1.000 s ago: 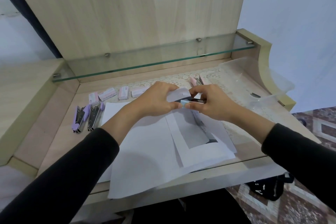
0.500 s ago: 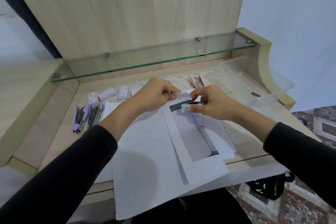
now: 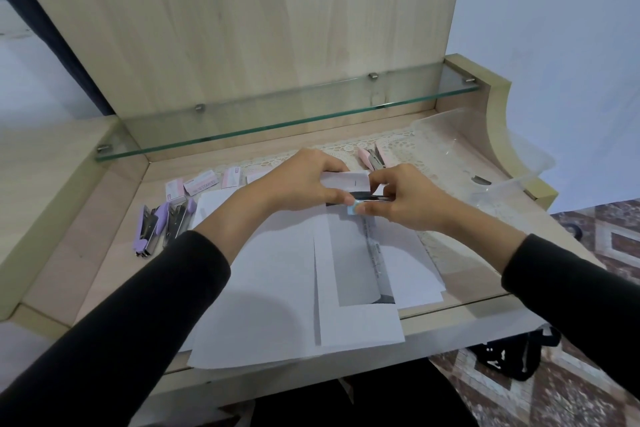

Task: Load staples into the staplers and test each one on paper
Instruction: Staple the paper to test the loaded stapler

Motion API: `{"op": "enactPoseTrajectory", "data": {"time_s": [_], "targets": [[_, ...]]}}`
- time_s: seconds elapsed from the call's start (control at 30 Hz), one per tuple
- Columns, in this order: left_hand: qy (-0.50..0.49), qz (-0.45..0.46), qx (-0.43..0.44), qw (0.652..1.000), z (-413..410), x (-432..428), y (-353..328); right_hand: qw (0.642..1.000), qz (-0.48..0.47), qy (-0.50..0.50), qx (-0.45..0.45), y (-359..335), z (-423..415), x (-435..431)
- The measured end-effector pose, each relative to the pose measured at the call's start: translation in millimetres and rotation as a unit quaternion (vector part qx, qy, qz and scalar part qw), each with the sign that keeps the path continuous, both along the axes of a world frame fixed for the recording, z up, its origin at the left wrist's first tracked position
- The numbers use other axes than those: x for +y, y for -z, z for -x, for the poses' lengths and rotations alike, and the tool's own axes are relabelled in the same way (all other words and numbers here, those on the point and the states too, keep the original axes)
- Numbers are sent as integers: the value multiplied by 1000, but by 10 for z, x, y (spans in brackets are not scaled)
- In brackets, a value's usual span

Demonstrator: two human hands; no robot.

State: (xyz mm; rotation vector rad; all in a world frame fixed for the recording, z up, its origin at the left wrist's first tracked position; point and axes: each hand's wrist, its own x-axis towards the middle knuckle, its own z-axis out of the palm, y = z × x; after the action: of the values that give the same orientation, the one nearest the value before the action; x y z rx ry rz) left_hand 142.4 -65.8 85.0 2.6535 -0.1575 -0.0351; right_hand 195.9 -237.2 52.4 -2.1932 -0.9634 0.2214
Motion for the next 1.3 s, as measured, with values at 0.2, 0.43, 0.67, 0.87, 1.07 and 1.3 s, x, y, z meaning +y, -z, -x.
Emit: {"op": "enactPoseTrajectory", "data": {"time_s": [0.2, 0.43, 0.67, 0.87, 1.07, 1.3], "targets": [[-29, 22, 25, 999, 30, -38, -28, 1000, -22, -4, 1, -13, -24, -28], [-39, 18, 48, 998, 24, -61, -11, 1000, -7, 1, -16, 1, 7, -28], [-47, 4, 25, 999, 35, -105, -26, 999, 5, 12, -35, -45, 19, -12], [-52, -12, 26, 998, 51, -129, -34, 999, 8, 11, -40, -49, 30, 5], [-50, -25, 10, 998, 26, -121, 18, 998, 23, 11, -54, -32, 12, 38], [-54, 28, 18, 998, 25, 17, 35, 1000, -4, 0, -17, 15, -31, 5]]}}
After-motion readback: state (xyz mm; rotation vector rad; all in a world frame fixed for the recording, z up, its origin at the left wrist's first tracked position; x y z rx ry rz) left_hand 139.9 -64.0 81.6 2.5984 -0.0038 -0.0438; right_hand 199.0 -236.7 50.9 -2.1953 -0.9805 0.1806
